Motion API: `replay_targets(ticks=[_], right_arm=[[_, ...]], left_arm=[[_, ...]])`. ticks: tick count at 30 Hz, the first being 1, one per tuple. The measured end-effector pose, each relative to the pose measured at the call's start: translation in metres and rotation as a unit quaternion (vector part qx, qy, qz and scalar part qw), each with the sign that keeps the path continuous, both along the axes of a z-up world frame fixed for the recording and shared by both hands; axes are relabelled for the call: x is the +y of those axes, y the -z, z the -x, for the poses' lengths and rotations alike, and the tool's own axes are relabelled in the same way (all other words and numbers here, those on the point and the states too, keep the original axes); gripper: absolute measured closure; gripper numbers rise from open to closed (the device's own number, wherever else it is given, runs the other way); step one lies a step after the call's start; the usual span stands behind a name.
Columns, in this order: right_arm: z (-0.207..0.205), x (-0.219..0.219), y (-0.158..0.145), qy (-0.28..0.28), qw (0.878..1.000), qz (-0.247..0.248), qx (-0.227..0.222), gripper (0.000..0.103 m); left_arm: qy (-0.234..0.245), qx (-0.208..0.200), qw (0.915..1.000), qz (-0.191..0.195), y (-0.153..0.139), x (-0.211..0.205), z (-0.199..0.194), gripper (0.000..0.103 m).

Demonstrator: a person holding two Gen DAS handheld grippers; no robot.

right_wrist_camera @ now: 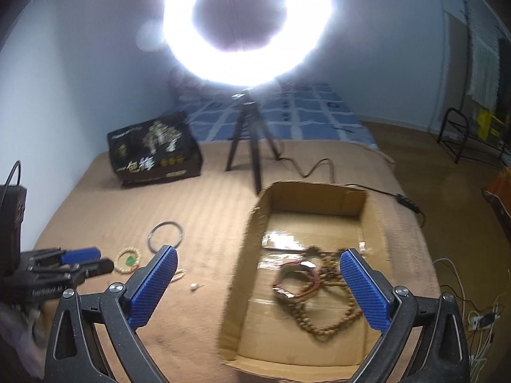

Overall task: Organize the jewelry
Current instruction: 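Grasp the cream bead jade bracelet with the left gripper while the right gripper grasps the pearl necklace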

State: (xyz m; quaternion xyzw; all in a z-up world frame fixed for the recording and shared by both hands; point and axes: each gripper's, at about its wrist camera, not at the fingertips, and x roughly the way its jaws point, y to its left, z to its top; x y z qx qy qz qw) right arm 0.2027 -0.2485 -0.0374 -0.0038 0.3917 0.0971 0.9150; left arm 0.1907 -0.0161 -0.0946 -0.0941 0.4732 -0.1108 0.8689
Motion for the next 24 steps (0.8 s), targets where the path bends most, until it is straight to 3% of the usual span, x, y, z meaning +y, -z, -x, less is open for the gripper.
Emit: replay_targets(ticks=[7, 16, 22, 24], right_arm=[[-0.008, 0.043, 0.013, -0.055, 0.998, -0.015, 0.032, 0.001], [-0.023, 0.09, 0.049, -0.108, 0.988, -0.039, 0.1, 0.016], [-0.037, 0.102, 0.075, -0.116, 0.979, -0.07, 0.152, 0.03], [-0.041, 0.104, 0.082, -0.114, 0.977, -0.072, 0.164, 0.033]], left_arm=[[-0.032, 0.024, 0.9992, 0.008, 0.015, 0.044, -0.006, 0.055], [-0.056, 0.061, 0.9962, 0.029, 0.037, 0.069, -0.018, 0.055], [-0.065, 0.079, 0.9942, 0.03, 0.052, 0.073, -0.026, 0.055], [-0.068, 0.087, 0.9935, 0.029, 0.058, 0.073, -0.029, 0.059]])
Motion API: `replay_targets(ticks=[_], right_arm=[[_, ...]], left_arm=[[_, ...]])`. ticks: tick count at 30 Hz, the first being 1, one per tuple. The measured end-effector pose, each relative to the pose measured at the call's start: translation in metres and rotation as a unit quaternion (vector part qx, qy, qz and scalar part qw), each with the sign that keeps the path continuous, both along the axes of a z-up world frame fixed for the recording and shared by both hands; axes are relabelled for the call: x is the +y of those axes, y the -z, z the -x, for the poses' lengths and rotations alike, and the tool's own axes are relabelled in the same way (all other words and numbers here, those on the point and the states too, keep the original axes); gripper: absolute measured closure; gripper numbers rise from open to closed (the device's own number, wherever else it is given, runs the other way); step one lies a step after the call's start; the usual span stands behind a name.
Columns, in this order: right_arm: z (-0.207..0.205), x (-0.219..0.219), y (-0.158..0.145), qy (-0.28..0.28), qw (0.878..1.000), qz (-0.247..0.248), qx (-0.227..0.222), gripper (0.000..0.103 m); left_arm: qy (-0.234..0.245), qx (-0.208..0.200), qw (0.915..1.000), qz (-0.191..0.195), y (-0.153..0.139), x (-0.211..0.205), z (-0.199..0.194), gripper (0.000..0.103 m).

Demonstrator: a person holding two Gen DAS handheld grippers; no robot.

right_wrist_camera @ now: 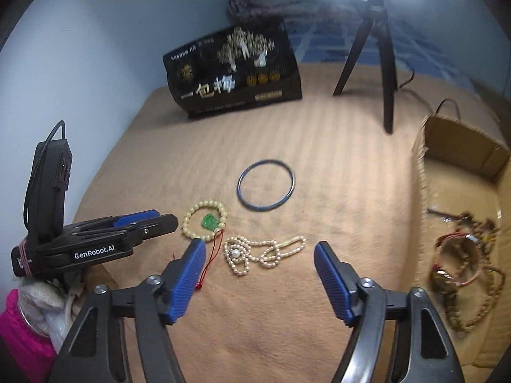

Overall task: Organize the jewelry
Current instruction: 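Grasp the cream bead jade bracelet with the left gripper while the right gripper grasps the pearl necklace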

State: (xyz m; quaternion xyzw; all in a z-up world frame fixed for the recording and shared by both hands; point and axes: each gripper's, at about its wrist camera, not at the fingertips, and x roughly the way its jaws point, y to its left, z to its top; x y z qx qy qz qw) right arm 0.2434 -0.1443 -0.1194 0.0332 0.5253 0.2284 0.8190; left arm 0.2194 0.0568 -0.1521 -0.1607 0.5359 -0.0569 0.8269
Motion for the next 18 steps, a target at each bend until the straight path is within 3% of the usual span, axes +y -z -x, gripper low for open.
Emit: replay_targets(ticks=[10, 18], right_arm=[[-0.014, 0.014, 0.031, 0.002, 0.999, 0.015, 0.039, 0.051], [-0.022, 0.024, 0.047, 0.007, 0.998, 0.049, 0.042, 0.056]], left_arm=[[-0.01, 0.015, 0.9998, 0.001, 0.013, 0.003, -0.01, 0.068], [-0.006, 0.023, 0.9997, 0.002, 0.021, 0.0, -0.01, 0.068]])
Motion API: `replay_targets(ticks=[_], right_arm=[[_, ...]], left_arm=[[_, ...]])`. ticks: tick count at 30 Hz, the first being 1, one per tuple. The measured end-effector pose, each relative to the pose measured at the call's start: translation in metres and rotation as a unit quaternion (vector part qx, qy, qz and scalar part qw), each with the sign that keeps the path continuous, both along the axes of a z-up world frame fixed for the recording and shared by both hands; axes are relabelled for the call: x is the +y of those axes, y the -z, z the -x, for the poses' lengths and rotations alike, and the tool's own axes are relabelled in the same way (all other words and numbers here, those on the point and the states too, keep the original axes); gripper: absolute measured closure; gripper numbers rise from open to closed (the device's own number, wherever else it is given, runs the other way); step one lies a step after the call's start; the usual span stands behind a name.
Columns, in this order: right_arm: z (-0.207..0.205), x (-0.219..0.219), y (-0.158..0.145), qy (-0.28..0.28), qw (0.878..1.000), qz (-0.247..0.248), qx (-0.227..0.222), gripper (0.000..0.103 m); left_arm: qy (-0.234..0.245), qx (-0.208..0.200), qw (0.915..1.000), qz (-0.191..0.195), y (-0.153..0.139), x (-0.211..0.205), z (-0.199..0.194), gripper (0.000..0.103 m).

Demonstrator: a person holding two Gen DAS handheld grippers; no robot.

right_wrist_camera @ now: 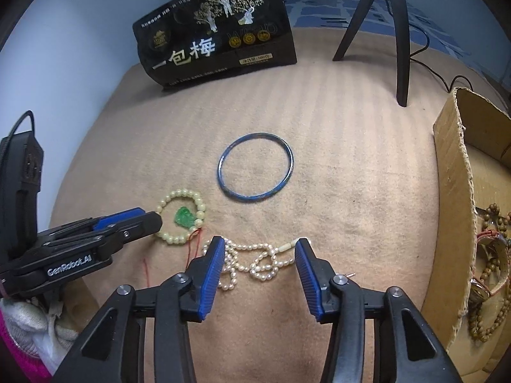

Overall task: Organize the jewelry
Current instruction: 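Grasp the cream bead jade bracelet with the left gripper while the right gripper grasps the pearl necklace, then lift the bracelet with the left gripper while the right gripper carries the pearl necklace to the box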

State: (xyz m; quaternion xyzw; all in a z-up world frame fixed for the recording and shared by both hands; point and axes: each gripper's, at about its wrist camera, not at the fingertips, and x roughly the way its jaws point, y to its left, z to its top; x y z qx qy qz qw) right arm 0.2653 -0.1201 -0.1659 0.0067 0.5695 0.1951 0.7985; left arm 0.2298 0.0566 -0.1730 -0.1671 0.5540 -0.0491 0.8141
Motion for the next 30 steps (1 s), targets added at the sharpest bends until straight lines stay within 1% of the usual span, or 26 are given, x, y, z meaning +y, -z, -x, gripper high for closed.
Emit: replay_targets(ticks=[1, 5, 9, 10, 11, 12, 14, 17, 23, 30], right_arm=[[-0.001, 0.002, 0.001, -0.002, 1.0, 0.002, 0.002, 0.056], [-0.002, 0.01, 0.007, -0.009, 0.999, 0.052, -0.01, 0.056], [-0.002, 0.012, 0.011, -0.012, 0.998, 0.061, -0.011, 0.056], [-0.002, 0.012, 0.012, -0.012, 0.998, 0.061, -0.009, 0.058], [-0.002, 0.013, 0.012, -0.013, 0.998, 0.063, -0.012, 0.065], [-0.001, 0.013, 0.011, -0.014, 0.998, 0.061, -0.013, 0.069], [-0.001, 0.013, 0.013, -0.016, 0.999, 0.038, -0.001, 0.093], [0.001, 0.014, 0.013, -0.016, 0.999, 0.036, -0.004, 0.098], [0.002, 0.008, 0.005, 0.0, 1.0, 0.005, -0.005, 0.099], [0.005, 0.003, -0.022, 0.009, 0.999, -0.023, -0.03, 0.099]], left_arm=[[0.002, 0.001, 1.0, 0.0, 0.001, -0.002, 0.0, 0.068], [0.008, 0.004, 0.9999, -0.01, 0.005, -0.007, -0.003, 0.068], [0.008, 0.006, 0.9999, -0.01, 0.008, -0.007, -0.005, 0.075], [0.006, 0.007, 0.9999, -0.013, 0.009, -0.006, -0.006, 0.08], [0.004, 0.007, 0.9999, -0.013, 0.01, -0.005, -0.006, 0.084], [0.001, 0.007, 0.9999, -0.013, 0.011, -0.003, -0.006, 0.087], [-0.006, 0.008, 0.9999, -0.011, 0.012, 0.0, -0.008, 0.094], [-0.006, 0.007, 0.9999, -0.009, 0.013, 0.003, -0.008, 0.097], [-0.012, 0.005, 0.9999, 0.005, 0.009, 0.008, -0.005, 0.098], [-0.012, -0.017, 0.9995, 0.025, -0.011, 0.01, 0.001, 0.098]])
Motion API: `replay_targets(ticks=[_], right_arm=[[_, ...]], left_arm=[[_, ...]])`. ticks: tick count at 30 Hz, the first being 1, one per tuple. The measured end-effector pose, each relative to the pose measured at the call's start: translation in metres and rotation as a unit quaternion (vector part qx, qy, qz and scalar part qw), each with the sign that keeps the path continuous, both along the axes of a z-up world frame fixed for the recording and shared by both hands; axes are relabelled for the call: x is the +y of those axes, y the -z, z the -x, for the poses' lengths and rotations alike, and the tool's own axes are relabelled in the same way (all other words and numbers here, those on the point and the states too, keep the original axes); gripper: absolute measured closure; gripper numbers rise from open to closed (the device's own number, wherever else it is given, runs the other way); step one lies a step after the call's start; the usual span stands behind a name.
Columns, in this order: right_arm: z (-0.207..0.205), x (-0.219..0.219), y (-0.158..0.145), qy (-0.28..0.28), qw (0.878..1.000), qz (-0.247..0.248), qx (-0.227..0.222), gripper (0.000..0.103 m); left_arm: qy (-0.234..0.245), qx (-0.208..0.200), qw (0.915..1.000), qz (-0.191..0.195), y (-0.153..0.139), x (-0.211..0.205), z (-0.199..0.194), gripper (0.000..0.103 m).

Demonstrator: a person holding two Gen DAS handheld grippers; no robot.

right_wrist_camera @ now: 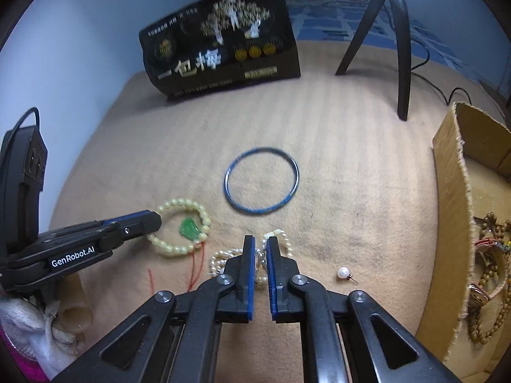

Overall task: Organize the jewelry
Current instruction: 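Lift the bracelet with the left gripper while the right gripper carries the pearl necklace to the box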

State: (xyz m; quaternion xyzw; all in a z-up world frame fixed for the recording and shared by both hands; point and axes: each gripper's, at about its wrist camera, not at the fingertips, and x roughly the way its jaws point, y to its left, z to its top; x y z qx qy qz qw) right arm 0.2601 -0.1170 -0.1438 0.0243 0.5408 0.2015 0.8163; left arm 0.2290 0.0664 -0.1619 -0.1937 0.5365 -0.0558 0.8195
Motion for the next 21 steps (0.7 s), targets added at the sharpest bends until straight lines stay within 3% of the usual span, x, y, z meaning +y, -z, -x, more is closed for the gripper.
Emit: replay_targets(ticks=[6, 21], right_arm=[[0.001, -0.002, -0.015, -0.002, 1.0, -0.009, -0.014, 0.099], [0.023, -0.035, -0.079, 0.025, 0.994, -0.058, -0.091, 0.103]], left_arm=[[-0.001, -0.008, 0.9999, 0.006, -0.008, 0.002, 0.003, 0.098], [0.024, -0.075, 0.996, 0.042, -0.071, -0.012, 0.024, 0.098]])
